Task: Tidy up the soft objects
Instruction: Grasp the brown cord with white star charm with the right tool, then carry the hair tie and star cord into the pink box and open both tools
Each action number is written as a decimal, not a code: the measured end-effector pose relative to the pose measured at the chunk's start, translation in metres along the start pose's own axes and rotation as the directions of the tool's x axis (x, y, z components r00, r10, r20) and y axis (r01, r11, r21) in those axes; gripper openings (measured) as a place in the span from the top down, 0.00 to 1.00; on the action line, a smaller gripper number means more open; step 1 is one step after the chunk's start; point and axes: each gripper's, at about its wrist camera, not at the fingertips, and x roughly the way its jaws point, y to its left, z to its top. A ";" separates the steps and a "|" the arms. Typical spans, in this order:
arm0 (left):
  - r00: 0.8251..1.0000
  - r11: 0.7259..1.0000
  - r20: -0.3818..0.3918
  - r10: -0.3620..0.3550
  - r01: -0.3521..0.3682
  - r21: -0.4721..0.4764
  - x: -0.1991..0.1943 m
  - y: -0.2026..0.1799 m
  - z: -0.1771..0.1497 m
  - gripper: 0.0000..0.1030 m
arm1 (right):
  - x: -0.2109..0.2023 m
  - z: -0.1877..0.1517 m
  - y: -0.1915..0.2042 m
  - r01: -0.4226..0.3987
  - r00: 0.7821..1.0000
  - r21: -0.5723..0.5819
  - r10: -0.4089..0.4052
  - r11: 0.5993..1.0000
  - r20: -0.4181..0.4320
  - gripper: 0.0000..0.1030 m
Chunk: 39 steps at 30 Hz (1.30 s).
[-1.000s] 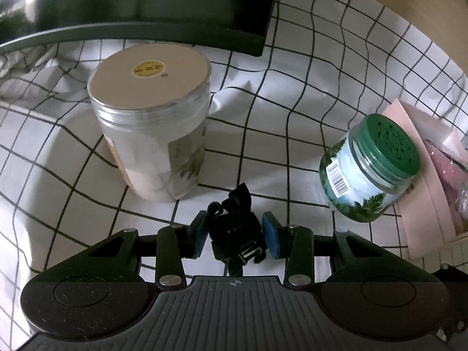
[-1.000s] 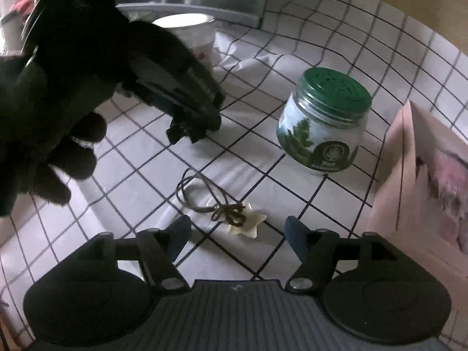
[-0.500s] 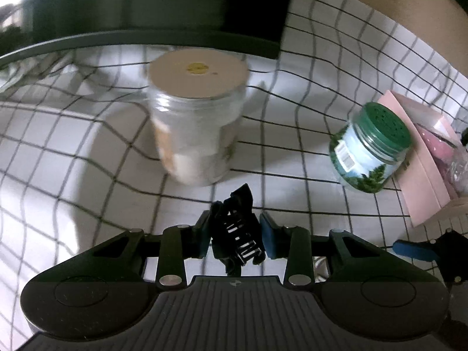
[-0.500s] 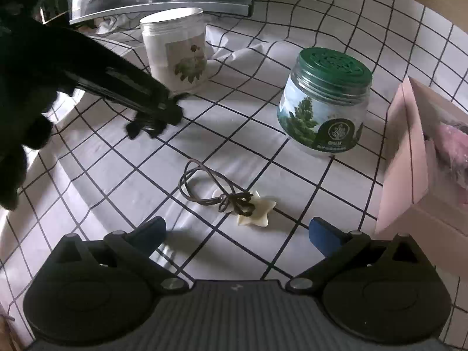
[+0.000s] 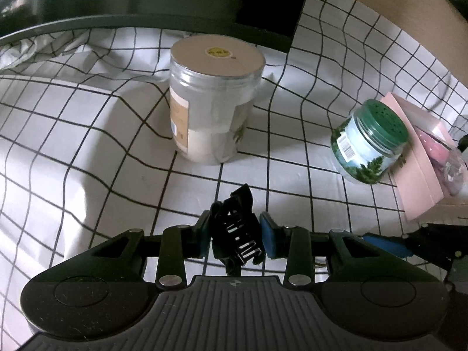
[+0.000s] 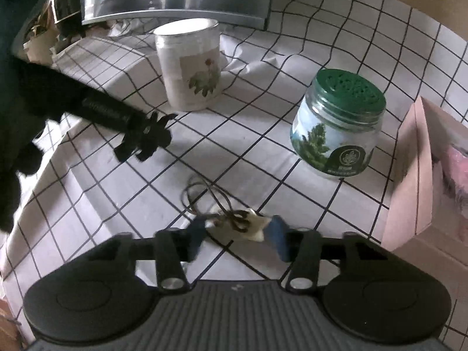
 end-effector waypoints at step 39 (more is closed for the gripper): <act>0.910 0.895 0.169 -0.379 0.315 0.315 -0.065 -0.185 0.171 0.62 | -0.232 0.037 -0.192 0.442 0.715 0.337 -0.553 0.831 0.428 0.73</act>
